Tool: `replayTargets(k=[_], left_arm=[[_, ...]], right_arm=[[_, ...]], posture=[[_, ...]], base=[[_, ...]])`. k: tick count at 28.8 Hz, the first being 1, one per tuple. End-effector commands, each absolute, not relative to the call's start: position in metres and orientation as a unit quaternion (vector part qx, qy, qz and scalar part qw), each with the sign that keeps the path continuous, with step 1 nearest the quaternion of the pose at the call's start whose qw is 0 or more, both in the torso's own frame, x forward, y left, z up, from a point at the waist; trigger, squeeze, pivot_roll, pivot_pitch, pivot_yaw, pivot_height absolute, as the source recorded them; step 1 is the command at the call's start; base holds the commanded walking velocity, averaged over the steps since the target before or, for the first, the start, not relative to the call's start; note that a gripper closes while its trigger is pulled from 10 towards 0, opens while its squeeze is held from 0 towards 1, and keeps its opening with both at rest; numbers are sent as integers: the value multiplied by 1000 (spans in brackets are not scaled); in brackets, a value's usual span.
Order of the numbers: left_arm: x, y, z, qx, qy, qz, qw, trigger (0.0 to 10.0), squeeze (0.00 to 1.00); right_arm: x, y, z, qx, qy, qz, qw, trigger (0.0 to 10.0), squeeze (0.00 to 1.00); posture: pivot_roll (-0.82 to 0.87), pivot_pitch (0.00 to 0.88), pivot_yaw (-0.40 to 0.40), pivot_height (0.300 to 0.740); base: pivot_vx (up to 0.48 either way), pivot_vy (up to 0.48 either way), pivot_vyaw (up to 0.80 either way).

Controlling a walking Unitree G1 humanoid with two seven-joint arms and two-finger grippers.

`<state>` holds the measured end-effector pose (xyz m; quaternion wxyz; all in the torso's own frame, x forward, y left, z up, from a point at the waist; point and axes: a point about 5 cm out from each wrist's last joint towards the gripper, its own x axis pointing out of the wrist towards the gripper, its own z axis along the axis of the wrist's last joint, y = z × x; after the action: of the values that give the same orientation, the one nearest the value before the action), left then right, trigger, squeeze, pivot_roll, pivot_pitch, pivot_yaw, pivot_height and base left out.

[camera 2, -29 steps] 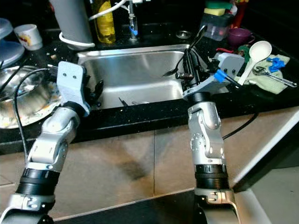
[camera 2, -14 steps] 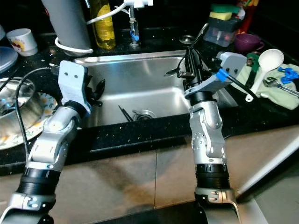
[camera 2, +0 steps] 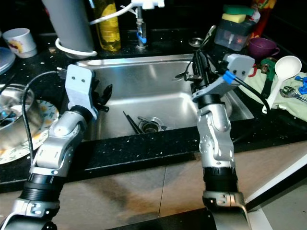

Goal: Kitchen organization

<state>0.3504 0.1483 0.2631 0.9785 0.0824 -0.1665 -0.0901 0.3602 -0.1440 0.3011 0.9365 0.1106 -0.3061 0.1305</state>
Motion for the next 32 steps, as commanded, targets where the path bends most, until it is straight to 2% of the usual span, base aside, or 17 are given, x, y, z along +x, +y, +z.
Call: replayTargets(k=[1, 2, 8, 9, 11, 15, 25, 32], left_arm=[[351, 147, 260, 94, -157, -98, 978, 10000, 0], [350, 146, 258, 103, -150, -106, 978, 10000, 0], [347, 141, 246, 128, -118, -141, 975, 10000, 0], [346, 137, 240, 142, -95, -164, 972, 10000, 0], [345, 136, 238, 146, -88, -171, 970, 10000, 0], [343, 134, 234, 156, -67, -189, 967, 10000, 0], [335, 125, 227, 154, -34, -244, 957, 10000, 0], [335, 123, 227, 149, -30, -253, 955, 10000, 0]], right_arm=[[363, -144, 304, 91, -309, 136, 937, 10000, 0], [375, -139, 304, 66, -289, 158, 942, 10000, 0], [392, -127, 292, -1, -242, 211, 947, 10000, 0], [398, -124, 282, -34, -206, 229, 951, 10000, 0], [401, -123, 278, -43, -193, 234, 952, 10000, 0], [409, -117, 248, -116, -82, 266, 954, 10000, 0], [412, -118, 233, -123, -43, 268, 955, 10000, 0], [414, -120, 233, -122, -41, 263, 956, 10000, 0]], posture=[[-48, 174, -14, 740], [-45, 180, -14, 740], [-38, 189, -21, 740], [-35, 193, -22, 740], [-35, 193, -22, 740], [-25, 199, -26, 740], [-23, 199, -22, 740], [-22, 198, -18, 740]], base=[[0, 0, 0], [0, 0, 0], [0, 0, 0], [0, 0, 0], [0, 0, 0], [0, 0, 0], [0, 0, 0], [0, 0, 0]])
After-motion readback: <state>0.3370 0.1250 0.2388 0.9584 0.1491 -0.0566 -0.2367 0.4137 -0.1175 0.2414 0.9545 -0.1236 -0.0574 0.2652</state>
